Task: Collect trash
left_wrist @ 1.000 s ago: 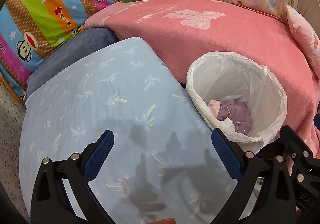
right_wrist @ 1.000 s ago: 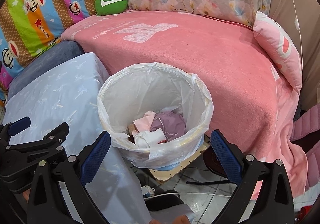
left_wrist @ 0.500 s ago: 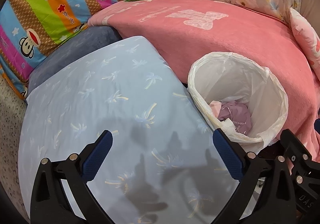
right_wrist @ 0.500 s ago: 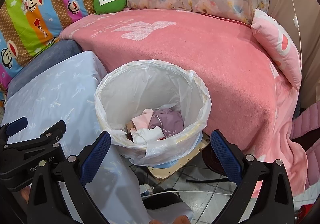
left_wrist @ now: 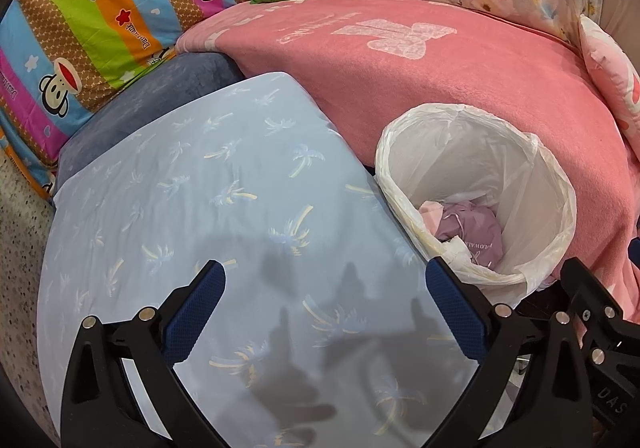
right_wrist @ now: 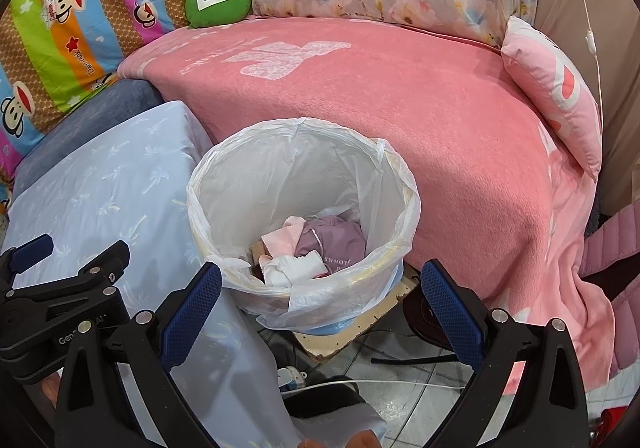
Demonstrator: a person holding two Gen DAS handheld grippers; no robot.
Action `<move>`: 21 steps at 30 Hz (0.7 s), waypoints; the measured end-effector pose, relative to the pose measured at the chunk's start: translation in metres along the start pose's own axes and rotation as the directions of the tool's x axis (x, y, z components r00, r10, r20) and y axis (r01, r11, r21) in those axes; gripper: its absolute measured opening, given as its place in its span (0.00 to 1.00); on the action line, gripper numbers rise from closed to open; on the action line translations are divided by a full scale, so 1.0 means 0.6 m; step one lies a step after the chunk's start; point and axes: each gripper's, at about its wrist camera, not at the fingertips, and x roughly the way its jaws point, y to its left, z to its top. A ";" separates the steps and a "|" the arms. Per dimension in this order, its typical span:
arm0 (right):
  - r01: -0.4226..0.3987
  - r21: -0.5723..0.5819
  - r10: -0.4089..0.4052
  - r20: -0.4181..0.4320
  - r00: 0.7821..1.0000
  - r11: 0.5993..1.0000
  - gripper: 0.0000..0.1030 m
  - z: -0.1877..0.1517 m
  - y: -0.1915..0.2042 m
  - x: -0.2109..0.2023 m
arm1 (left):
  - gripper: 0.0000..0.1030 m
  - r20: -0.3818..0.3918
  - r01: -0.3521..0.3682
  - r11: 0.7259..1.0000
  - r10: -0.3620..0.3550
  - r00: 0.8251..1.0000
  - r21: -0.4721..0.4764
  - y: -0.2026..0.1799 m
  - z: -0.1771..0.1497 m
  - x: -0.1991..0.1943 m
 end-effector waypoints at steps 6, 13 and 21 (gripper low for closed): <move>0.001 0.002 -0.001 -0.002 1.000 1.000 0.95 -0.001 -0.003 0.001 | 0.93 -0.001 0.000 1.000 0.000 1.000 0.000 0.001 0.000 0.000; 0.002 0.003 -0.002 -0.002 1.000 1.000 0.95 -0.002 -0.004 0.002 | 0.93 0.001 0.001 1.000 -0.001 1.000 0.003 0.000 -0.001 -0.001; 0.005 0.005 -0.005 -0.003 1.000 1.000 0.95 -0.002 -0.008 0.003 | 0.93 0.002 0.000 1.000 0.000 1.000 0.008 -0.003 0.000 -0.002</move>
